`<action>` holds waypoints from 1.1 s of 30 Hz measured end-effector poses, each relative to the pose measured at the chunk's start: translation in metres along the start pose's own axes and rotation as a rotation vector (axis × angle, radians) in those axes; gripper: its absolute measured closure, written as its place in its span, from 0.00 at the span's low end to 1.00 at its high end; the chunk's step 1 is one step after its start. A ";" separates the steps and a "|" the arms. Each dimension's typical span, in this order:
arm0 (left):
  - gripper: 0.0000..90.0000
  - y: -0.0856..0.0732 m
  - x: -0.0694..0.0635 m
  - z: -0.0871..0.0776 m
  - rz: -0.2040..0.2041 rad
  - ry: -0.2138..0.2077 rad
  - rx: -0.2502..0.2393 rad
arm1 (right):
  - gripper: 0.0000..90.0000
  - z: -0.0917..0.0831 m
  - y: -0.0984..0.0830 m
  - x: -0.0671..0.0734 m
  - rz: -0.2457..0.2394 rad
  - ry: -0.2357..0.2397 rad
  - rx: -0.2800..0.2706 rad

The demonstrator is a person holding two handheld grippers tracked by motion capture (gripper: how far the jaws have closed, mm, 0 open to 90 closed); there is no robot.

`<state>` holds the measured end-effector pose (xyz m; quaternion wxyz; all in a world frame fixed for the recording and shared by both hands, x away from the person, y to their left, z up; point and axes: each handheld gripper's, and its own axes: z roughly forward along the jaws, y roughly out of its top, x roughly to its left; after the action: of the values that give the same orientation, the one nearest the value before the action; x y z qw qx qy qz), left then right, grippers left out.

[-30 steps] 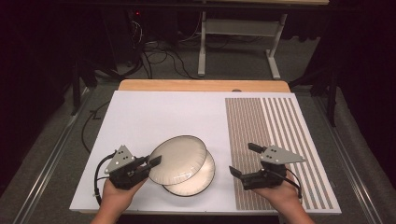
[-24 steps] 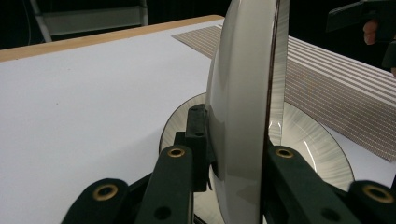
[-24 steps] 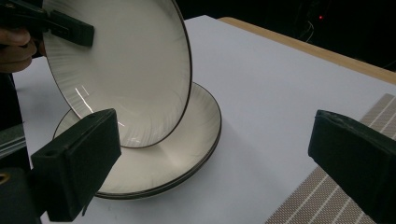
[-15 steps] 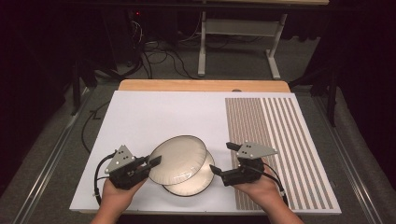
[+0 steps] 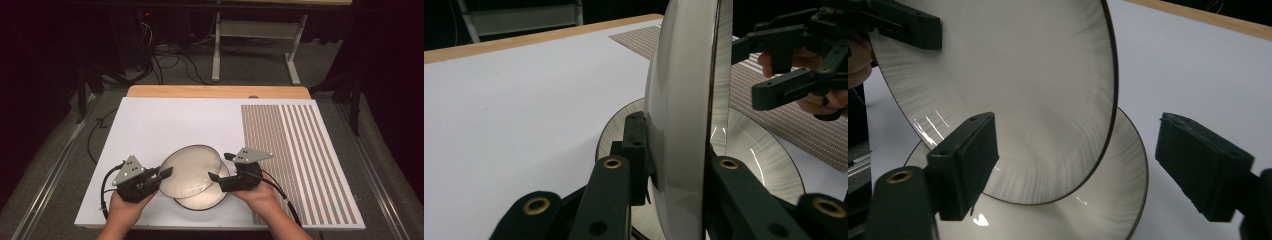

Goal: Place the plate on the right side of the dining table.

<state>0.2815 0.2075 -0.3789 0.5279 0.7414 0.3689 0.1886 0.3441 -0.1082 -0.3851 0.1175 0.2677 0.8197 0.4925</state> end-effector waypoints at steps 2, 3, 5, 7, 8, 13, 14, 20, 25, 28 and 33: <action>0.87 0.000 0.000 0.000 0.000 0.000 0.000 | 0.30 0.005 -0.001 0.000 0.006 0.002 0.001; 0.87 0.000 0.000 0.000 0.000 0.001 0.000 | 0.33 0.007 -0.001 0.001 0.017 0.003 0.000; 0.87 0.000 0.000 0.000 0.000 0.002 0.001 | 0.42 0.010 -0.003 0.001 0.034 -0.003 0.002; 0.87 0.000 0.000 0.000 0.000 0.002 0.001 | 0.49 0.012 -0.004 0.001 0.048 -0.005 0.005; 0.87 0.000 0.000 0.000 0.000 0.002 0.001 | 0.54 0.012 -0.005 0.001 0.051 -0.002 0.005; 0.87 -0.001 0.001 0.000 -0.004 0.003 0.001 | 0.69 0.016 -0.008 0.003 0.076 0.004 0.018; 0.87 -0.001 0.001 0.000 -0.006 0.003 0.000 | 0.71 0.016 -0.009 0.002 0.081 0.001 0.011; 0.87 -0.003 0.003 0.001 -0.026 0.002 -0.004 | 0.82 0.017 -0.010 -0.004 0.121 0.005 0.005; 0.87 -0.004 0.004 0.000 -0.043 -0.008 -0.011 | 0.93 0.016 -0.010 -0.011 0.161 0.034 -0.007; 0.88 -0.004 0.006 -0.002 -0.074 -0.023 -0.010 | 0.94 0.014 -0.009 -0.011 0.187 0.053 -0.008; 0.88 -0.003 0.008 -0.003 -0.100 -0.041 -0.009 | 0.96 0.006 -0.006 -0.009 0.160 0.056 -0.023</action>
<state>0.2838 0.2158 -0.3818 0.5476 0.7232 0.3938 0.1485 0.3522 -0.1108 -0.3936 0.0578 0.3172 0.7929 0.5170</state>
